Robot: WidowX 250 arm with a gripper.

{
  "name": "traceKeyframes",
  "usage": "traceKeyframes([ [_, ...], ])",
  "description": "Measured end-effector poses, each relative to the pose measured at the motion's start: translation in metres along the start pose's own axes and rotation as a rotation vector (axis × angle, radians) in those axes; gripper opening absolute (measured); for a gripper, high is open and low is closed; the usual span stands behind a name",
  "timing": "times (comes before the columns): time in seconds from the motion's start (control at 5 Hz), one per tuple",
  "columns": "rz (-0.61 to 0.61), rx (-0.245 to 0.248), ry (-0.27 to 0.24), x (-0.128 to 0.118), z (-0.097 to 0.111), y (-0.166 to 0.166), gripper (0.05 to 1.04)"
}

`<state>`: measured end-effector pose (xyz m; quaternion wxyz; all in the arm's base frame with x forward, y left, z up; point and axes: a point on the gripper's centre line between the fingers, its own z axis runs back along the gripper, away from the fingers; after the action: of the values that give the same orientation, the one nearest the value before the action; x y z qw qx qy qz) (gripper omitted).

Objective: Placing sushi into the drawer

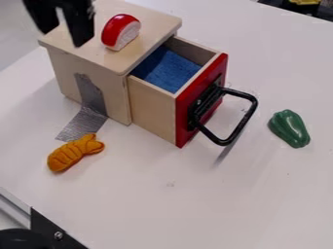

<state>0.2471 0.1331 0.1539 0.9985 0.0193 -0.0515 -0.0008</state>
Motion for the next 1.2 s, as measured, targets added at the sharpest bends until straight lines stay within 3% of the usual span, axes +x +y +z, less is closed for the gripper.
traceKeyframes([
  [0.2, 0.013, 0.011, 0.018, 0.030, -0.014, 0.009, 0.997],
  [0.4, 0.021, -0.001, 0.046, 0.039, -0.037, 0.009, 0.997],
  [0.6, 0.002, -0.028, 0.044, 0.045, -0.047, -0.006, 0.997],
  [0.8, 0.010, 0.001, 0.058, 0.040, -0.045, -0.014, 0.997],
  [1.2, 0.017, 0.022, -0.056, 0.051, -0.004, -0.011, 0.998],
])
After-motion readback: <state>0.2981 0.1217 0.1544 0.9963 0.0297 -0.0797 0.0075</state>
